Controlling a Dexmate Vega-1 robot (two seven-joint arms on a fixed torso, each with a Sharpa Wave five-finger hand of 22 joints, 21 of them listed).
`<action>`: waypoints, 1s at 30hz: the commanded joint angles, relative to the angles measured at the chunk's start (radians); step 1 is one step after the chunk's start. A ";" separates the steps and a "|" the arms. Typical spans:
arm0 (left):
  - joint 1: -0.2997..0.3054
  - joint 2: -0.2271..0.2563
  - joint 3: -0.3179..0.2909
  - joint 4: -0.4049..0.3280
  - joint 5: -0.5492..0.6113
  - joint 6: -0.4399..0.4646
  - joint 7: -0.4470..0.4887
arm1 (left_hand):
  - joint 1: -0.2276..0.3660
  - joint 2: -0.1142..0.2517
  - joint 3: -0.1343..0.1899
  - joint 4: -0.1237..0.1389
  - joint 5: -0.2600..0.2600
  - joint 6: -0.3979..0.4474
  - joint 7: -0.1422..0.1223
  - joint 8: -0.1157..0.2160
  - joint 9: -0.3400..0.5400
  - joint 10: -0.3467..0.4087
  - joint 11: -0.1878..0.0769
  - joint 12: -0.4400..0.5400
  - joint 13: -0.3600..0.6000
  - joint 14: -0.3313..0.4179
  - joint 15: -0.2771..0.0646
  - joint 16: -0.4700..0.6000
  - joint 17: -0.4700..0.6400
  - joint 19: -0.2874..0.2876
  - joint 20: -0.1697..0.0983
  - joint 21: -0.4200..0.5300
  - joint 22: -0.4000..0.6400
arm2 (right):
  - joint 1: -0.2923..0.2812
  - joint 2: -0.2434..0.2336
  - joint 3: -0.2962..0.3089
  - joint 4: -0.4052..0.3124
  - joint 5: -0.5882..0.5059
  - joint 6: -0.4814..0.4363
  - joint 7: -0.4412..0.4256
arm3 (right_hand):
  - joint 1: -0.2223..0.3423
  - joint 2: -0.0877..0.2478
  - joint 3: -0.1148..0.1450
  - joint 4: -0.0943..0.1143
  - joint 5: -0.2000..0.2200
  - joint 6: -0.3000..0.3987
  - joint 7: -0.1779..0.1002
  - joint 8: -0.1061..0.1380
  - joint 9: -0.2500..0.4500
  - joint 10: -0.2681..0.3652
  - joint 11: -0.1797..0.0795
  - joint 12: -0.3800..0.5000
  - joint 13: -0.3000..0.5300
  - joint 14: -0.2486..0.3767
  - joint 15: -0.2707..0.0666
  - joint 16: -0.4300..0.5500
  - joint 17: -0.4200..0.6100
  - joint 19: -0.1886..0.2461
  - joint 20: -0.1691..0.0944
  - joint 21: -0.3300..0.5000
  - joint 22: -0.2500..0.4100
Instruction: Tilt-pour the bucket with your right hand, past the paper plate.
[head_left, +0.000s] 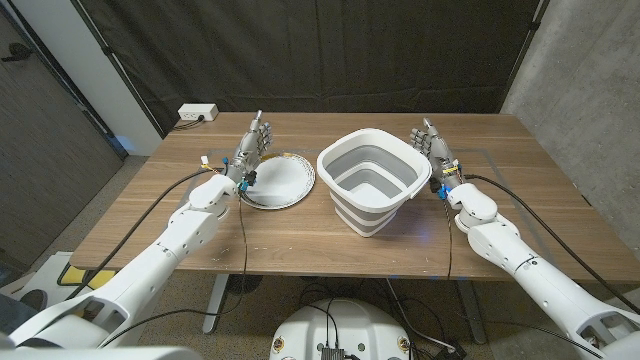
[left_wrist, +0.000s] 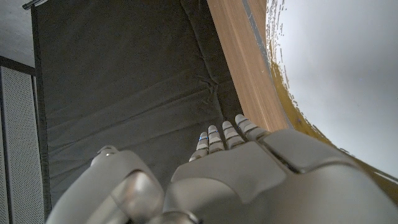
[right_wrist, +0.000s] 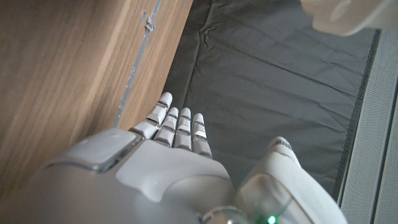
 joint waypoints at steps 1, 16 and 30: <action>0.016 0.051 0.002 -0.066 0.025 0.039 0.008 | 0.016 0.009 0.005 -0.007 0.009 0.020 0.003 0.009 0.006 0.014 0.006 0.008 0.003 0.011 0.001 0.003 0.002 0.001 -0.032 -0.003 0.005 | -0.074 -0.057 0.050 -0.086 -0.022 0.049 -0.033 | 0.016 0.000 0.004 -0.011 0.003 0.014 -0.001 0.009 0.003 0.017 -0.004 0.007 0.002 0.018 -0.004 0.007 0.004 0.017 -0.023 -0.003 0.002; 0.011 0.056 0.000 -0.054 0.016 0.035 -0.012 | 0.039 0.027 0.012 -0.015 0.011 0.040 0.007 0.011 0.006 0.032 0.008 0.009 0.003 0.030 0.001 0.005 0.001 0.015 -0.030 -0.001 0.005 | -0.244 -0.162 0.138 -0.307 -0.078 0.042 -0.110 | 0.046 0.011 0.011 -0.028 0.001 0.050 -0.006 0.017 0.005 0.056 -0.012 0.019 0.003 0.062 -0.017 0.013 0.003 0.066 -0.024 -0.007 0.003; 0.033 0.073 -0.010 -0.103 0.014 0.058 0.020 | 0.054 0.041 0.017 -0.020 0.011 0.058 0.008 0.013 0.006 0.047 0.004 0.011 0.003 0.042 0.000 0.004 0.001 0.023 -0.027 0.000 0.005 | -0.366 -0.182 0.209 -0.390 -0.202 0.101 -0.178 | 0.084 0.018 0.020 -0.051 -0.002 0.087 -0.024 0.022 0.006 0.104 -0.027 0.030 0.003 0.113 -0.044 0.018 0.002 0.127 -0.040 -0.011 0.003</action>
